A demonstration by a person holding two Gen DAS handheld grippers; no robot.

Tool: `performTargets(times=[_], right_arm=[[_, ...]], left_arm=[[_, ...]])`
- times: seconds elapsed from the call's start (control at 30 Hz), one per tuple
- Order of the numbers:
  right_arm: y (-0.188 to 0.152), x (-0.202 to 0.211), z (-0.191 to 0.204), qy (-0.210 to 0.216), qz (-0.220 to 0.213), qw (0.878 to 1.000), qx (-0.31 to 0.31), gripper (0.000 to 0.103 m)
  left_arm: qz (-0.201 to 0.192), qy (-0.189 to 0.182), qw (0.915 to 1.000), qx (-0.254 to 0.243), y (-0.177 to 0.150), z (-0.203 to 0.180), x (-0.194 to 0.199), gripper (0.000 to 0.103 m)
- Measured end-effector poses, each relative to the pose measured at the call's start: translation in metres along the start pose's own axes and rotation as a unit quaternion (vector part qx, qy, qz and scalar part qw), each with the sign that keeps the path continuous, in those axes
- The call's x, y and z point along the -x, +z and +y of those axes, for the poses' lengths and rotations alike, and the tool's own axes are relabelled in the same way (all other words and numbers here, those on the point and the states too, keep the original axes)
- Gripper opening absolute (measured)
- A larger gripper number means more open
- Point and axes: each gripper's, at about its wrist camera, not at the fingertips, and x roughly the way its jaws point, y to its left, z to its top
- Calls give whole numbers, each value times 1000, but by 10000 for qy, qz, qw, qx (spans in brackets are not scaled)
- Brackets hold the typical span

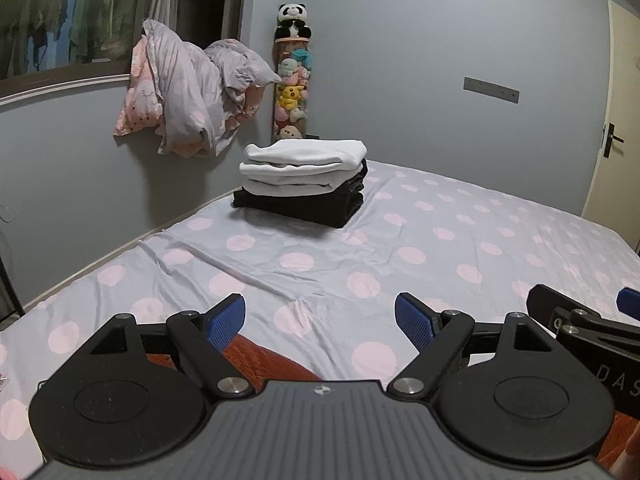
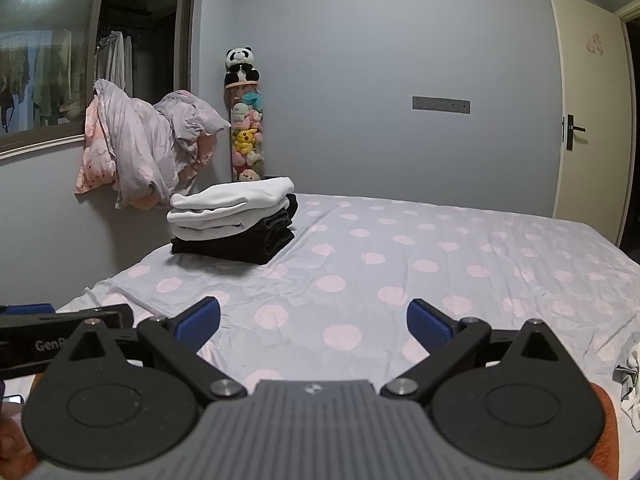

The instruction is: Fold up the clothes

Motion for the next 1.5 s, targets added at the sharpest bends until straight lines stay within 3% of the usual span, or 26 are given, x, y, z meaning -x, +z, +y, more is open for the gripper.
performTargets(times=[1.5], right_arm=[[-9, -4, -4, -6, 113, 9997, -219, 101]], left_arm=[[182, 76, 9996, -184, -4, -11, -3, 97]])
